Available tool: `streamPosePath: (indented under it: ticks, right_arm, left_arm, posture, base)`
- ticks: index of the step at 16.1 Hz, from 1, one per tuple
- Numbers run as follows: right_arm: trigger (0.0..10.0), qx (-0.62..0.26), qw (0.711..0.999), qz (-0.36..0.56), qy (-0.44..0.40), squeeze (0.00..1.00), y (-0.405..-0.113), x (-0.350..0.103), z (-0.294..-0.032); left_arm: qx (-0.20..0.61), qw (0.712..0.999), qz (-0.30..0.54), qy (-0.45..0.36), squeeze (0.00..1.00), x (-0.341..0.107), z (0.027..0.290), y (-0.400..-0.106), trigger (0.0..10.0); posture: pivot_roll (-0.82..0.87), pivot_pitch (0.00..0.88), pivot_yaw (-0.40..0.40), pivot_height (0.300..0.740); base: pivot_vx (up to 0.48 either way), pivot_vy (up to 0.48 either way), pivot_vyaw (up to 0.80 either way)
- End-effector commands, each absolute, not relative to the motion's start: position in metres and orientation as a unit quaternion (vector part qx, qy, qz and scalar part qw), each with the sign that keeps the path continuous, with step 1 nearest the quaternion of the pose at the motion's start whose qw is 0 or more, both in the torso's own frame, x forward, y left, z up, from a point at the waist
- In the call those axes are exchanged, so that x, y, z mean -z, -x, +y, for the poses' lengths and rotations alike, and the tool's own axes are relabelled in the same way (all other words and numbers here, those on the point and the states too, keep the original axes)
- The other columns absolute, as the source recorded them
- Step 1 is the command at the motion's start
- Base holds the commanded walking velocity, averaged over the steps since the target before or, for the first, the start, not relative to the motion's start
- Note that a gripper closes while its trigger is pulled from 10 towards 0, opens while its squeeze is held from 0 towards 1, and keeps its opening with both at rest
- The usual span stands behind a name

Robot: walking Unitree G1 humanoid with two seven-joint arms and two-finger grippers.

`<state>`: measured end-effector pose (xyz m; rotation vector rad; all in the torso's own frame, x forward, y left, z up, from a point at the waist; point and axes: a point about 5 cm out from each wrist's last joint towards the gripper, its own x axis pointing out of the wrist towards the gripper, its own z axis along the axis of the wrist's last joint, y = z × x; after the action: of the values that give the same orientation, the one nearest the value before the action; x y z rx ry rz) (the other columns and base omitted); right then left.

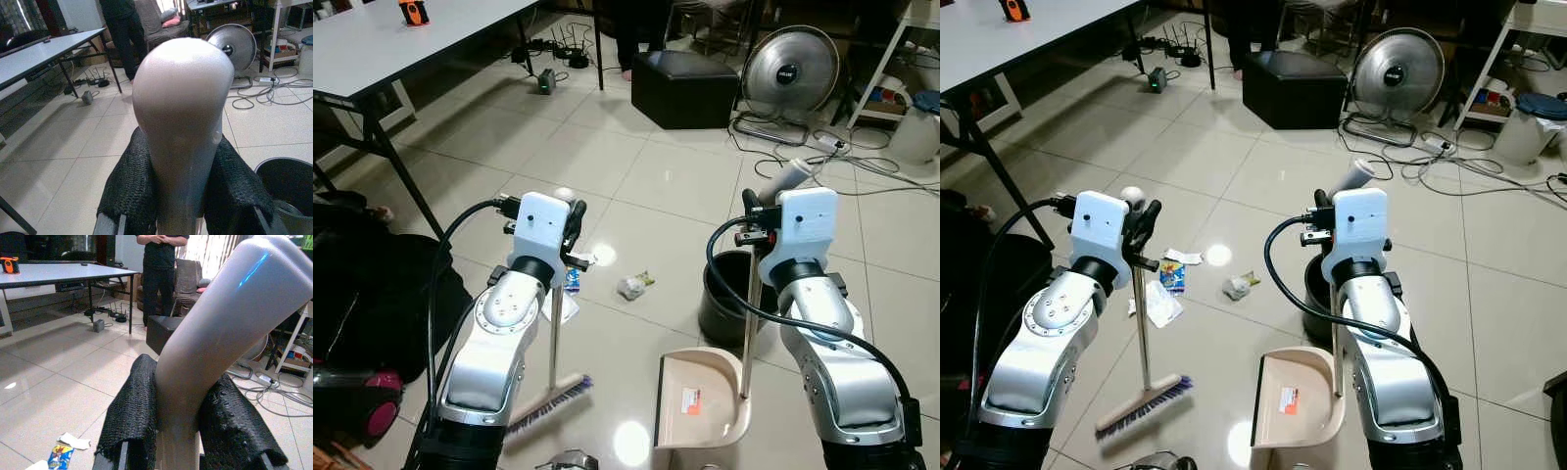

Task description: Sweep floor

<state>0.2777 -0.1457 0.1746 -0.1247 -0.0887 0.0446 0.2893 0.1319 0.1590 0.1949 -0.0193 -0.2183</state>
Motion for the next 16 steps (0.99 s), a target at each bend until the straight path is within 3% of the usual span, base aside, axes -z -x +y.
streamPosePath:
  ticks: [1, 3, 4, 5, 12, 16]
  right_arm:
    - [10.0, -0.017, 0.996, -0.063, 0.064, 0.0, -0.279, -0.183, -0.147]
    - [10.0, -0.017, 0.996, -0.063, 0.064, 0.0, -0.279, -0.183, -0.147]
    - [10.0, -0.013, 0.996, -0.059, 0.066, 0.0, -0.28, -0.182, -0.148]
    - [10.0, -0.025, 0.997, -0.062, 0.042, 0.0, -0.281, -0.181, -0.145]
    - [10.0, -0.013, 0.998, -0.055, 0.022, 0.0, -0.282, -0.179, -0.147]
    - [10.0, -0.026, 0.999, -0.041, -0.022, 0.0, -0.282, -0.18, -0.15]
  left_arm:
    - [0.105, 0.989, -0.028, -0.102, 0.0, -0.167, 0.132, -0.291, 10.0]
    - [0.105, 0.989, -0.028, -0.102, 0.0, -0.167, 0.132, -0.291, 10.0]
    - [0.105, 0.989, -0.029, -0.103, 0.0, -0.167, 0.133, -0.292, 10.0]
    - [0.084, 0.99, -0.022, -0.108, 0.0, -0.162, 0.139, -0.288, 10.0]
    - [0.081, 0.99, -0.025, -0.115, 0.0, -0.163, 0.139, -0.287, 10.0]
    - [0.08, 0.996, 0.003, -0.049, 0.0, -0.165, 0.145, -0.289, 10.0]
  posture:
    - [-0.03, 0.024, 0.047, 0.74]
    - [-0.03, 0.024, 0.047, 0.74]
    - [0.0, 0.0, 0.0, 0.74]
    - [-0.01, 0.053, 0.029, 0.74]
    - [-0.01, 0.05, 0.031, 0.74]
    - [-0.01, 0.049, 0.037, 0.74]
  base:
    - [0.0, 0.0, 0.0]
    - [0.0, 0.0, 0.0]
    - [0.0, 0.0, 0.0]
    - [0.0, 0.0, 0.0]
    - [0.0, 0.0, 0.0]
    - [0.0, 0.0, 0.0]
